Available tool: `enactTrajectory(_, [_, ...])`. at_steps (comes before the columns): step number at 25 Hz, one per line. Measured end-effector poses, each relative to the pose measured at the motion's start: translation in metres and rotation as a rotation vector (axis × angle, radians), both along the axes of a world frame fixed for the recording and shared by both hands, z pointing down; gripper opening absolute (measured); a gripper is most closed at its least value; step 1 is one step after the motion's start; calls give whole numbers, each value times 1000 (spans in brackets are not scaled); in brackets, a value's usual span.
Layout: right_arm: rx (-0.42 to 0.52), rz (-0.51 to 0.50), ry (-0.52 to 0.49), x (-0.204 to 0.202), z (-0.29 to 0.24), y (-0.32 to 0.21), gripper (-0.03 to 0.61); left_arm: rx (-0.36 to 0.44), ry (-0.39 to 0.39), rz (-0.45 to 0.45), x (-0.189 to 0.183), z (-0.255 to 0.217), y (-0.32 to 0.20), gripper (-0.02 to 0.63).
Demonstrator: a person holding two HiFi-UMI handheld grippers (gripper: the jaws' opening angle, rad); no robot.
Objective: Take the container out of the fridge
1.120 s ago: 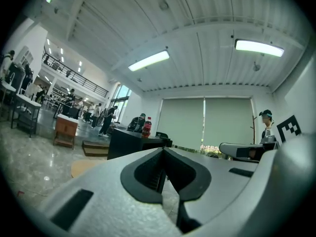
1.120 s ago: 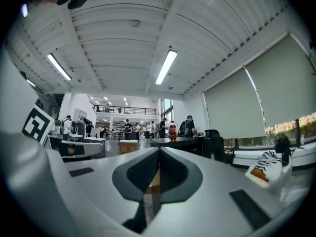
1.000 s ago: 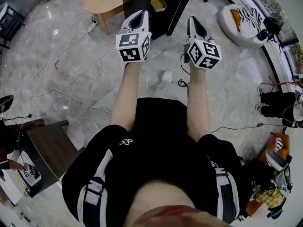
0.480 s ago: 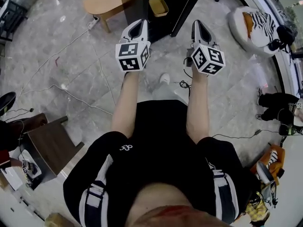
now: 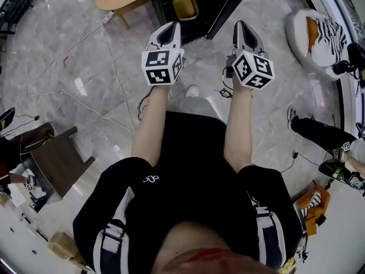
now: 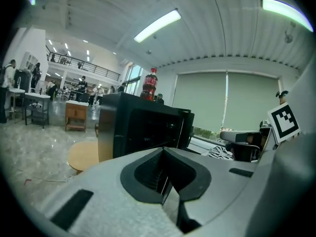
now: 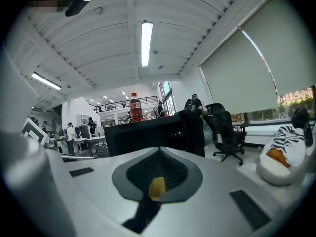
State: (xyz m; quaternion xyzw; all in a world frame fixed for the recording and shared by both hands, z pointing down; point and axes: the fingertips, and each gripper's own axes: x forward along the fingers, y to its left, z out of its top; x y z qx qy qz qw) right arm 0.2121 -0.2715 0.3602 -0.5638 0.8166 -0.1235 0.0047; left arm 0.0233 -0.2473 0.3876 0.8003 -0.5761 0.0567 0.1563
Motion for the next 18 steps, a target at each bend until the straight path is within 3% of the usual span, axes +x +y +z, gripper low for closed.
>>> enactTrajectory(6, [-81, -32, -21, -3, 40, -24, 12, -91, -31, -5, 10, 35, -21, 9])
enactTrajectory(11, [-131, -89, 89, -26, 70, -25, 12, -162, -47, -4, 7, 65, -30, 9])
enactTrajectory(18, [-190, -159, 144, -48, 117, -30, 12, -228, -42, 17, 15, 103, -43, 9])
